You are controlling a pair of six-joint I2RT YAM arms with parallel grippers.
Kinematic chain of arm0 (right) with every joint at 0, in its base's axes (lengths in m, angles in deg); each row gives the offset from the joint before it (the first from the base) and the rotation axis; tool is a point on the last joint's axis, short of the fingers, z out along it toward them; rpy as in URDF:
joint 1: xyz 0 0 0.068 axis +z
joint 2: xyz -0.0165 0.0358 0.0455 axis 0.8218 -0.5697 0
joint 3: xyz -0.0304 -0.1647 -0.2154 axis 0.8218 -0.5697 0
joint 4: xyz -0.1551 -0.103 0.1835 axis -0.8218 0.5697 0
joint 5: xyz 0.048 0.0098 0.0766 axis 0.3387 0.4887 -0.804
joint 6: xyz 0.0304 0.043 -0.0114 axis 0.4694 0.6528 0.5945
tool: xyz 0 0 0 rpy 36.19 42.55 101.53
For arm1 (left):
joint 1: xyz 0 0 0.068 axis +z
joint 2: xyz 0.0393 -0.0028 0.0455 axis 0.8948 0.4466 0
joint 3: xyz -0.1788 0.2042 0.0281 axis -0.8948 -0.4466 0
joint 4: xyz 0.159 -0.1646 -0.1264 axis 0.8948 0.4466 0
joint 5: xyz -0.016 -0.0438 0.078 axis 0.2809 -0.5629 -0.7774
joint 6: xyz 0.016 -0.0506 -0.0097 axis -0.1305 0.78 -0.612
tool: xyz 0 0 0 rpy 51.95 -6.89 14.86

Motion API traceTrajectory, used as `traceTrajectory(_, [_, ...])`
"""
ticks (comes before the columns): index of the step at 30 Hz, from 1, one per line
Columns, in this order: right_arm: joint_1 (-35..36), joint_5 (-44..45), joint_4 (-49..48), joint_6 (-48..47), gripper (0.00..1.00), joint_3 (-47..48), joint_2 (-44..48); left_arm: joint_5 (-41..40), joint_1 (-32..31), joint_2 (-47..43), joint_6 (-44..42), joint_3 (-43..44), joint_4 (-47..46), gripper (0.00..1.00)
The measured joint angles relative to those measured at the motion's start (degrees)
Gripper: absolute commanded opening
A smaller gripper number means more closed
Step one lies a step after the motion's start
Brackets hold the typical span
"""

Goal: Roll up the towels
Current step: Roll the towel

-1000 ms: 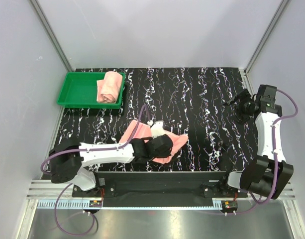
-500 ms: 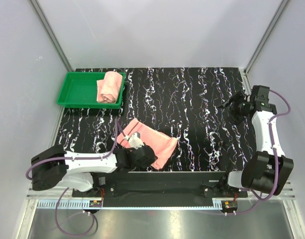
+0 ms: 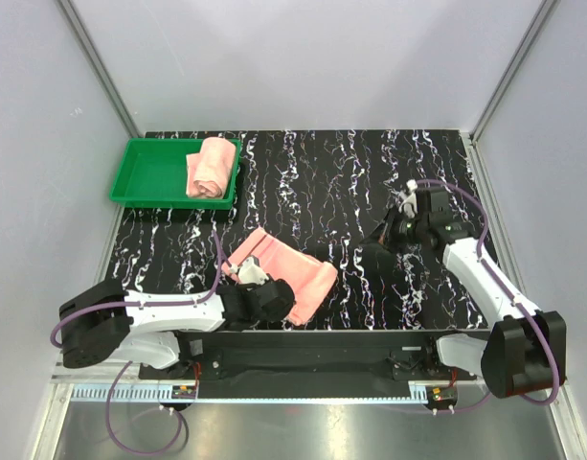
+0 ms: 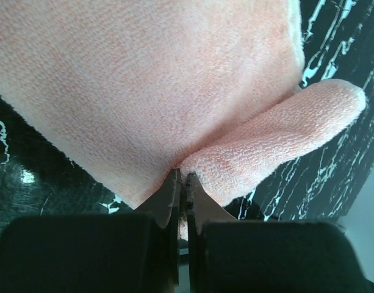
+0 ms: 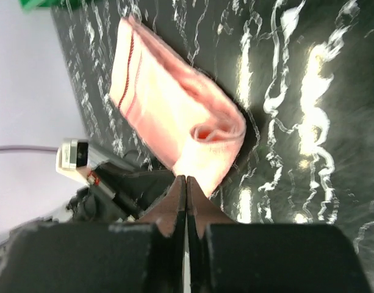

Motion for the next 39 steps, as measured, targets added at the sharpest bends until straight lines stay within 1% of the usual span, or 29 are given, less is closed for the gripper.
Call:
traceTrajectory(3, [1.77, -3.5, -3.89, 1.42, 0.0, -6.32, 1.27, 0.44, 0.55, 1.05, 0.55, 0.0, -0.09, 0.0])
traceTrajectory(7, [7.98, -5.66, -8.41, 3.82, 0.0, -10.84, 0.66, 0.94, 0.98, 2.23, 0.79, 0.0, -0.7, 0.0])
traceTrajectory(11, [13.55, -6.56, -14.21, 6.47, 0.0, -12.31, -1.99, 1.09, 1.03, 2.75, 0.76, 0.0, -1.18, 0.0])
traceTrajectory(15, [16.7, -6.56, -19.61, 7.76, 0.0, -12.28, -7.21, 1.11, 1.03, 2.8, 0.74, 0.0, -1.29, 0.0])
traceTrajectory(21, [17.35, -6.54, -24.98, 7.93, 0.0, -11.5, -17.84, 1.25, 1.11, 3.08, 0.72, 0.0, -1.4, 0.0])
traceTrajectory(25, [17.35, -6.14, -28.11, 7.72, 0.0, -10.78, -23.32, 1.31, 1.14, 3.1, 0.66, 0.0, -1.42, 0.0])
traceTrajectory(31, [17.35, -5.07, -30.82, 7.69, 0.0, -10.34, -27.28, 1.53, 1.14, 3.06, 0.5, -0.61, -1.77, 0.01])
traceTrajectory(32, [17.35, -4.87, -30.91, 7.72, 0.0, -10.19, -27.54, 1.53, 1.14, 2.95, 0.48, -0.79, -1.79, 0.03])
traceTrajectory(33, [17.35, -4.61, -30.93, 7.69, 0.0, -9.86, -27.91, 1.51, 1.14, 2.78, 0.46, -0.94, -1.73, 0.11])
traceTrajectory(36, [17.38, -4.48, -30.95, 7.74, 0.0, -8.7, -29.4, 1.44, 1.11, 1.44, -0.2, -1.79, -1.27, 0.22])
traceTrajectory(37, [17.42, -4.48, -30.95, 7.76, 0.0, -8.44, -29.79, 1.31, 1.05, 0.79, -0.59, -2.14, -0.74, 0.33])
traceTrajectory(39, [17.49, -4.39, -30.8, 7.78, 0.0, -8.11, -30.1, 0.85, 0.72, -0.85, -1.6, -2.62, 1.18, 0.44])
